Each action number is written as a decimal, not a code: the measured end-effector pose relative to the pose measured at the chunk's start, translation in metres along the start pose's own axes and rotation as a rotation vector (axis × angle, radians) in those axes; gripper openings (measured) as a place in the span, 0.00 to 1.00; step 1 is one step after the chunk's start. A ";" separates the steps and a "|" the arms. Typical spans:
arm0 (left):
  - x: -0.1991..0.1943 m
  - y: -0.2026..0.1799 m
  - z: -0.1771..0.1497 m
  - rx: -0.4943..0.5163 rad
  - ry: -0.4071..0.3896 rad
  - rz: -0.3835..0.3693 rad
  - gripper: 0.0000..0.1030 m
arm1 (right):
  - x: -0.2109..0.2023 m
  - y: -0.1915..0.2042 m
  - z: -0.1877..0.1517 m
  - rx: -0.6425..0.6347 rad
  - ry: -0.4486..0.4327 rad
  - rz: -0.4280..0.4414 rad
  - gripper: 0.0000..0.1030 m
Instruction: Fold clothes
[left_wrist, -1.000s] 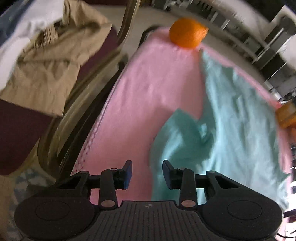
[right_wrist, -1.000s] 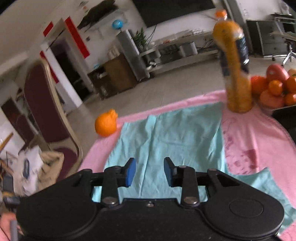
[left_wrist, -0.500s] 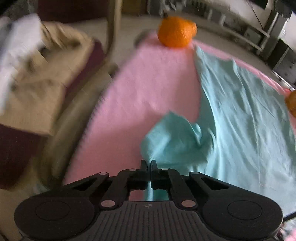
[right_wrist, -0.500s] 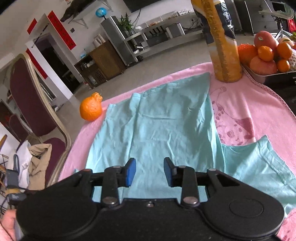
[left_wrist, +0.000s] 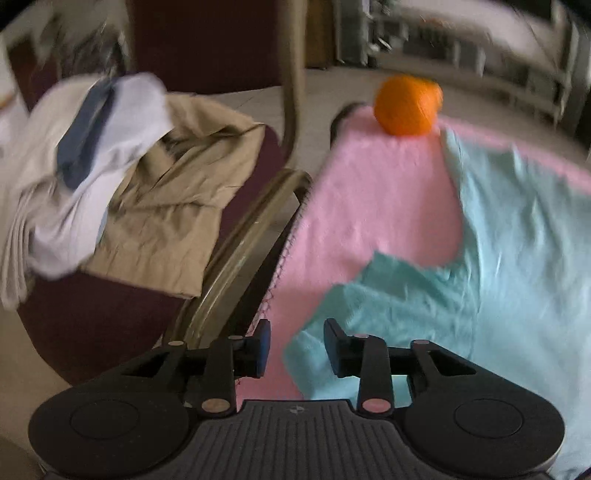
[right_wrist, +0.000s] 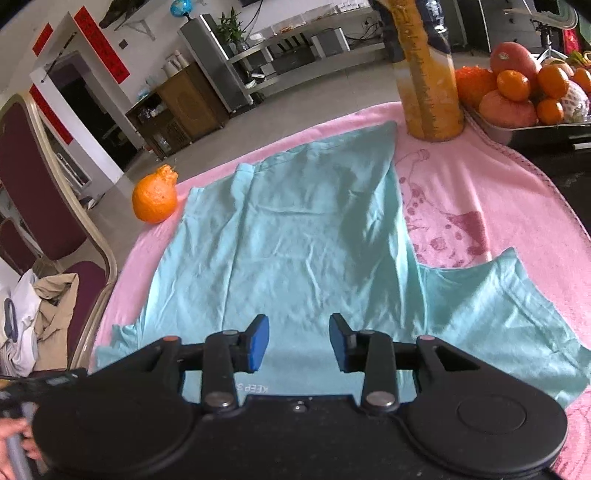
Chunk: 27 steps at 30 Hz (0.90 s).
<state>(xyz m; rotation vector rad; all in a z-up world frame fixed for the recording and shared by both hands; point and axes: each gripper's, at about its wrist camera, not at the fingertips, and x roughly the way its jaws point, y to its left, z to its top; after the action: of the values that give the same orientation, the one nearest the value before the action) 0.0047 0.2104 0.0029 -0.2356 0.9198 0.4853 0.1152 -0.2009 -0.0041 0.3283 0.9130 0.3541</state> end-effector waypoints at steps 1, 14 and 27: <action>-0.001 0.007 0.000 -0.029 0.007 -0.027 0.28 | 0.000 -0.001 0.000 0.003 0.002 0.002 0.36; 0.036 0.013 -0.008 -0.209 0.234 -0.127 0.29 | 0.004 0.003 -0.004 -0.021 0.030 0.008 0.36; 0.030 -0.015 -0.010 0.005 0.103 0.175 0.07 | 0.002 0.004 -0.006 -0.038 0.039 0.008 0.38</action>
<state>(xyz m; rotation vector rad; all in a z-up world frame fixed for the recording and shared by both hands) 0.0202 0.2020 -0.0276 -0.1774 1.0475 0.6363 0.1104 -0.1961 -0.0075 0.2911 0.9426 0.3861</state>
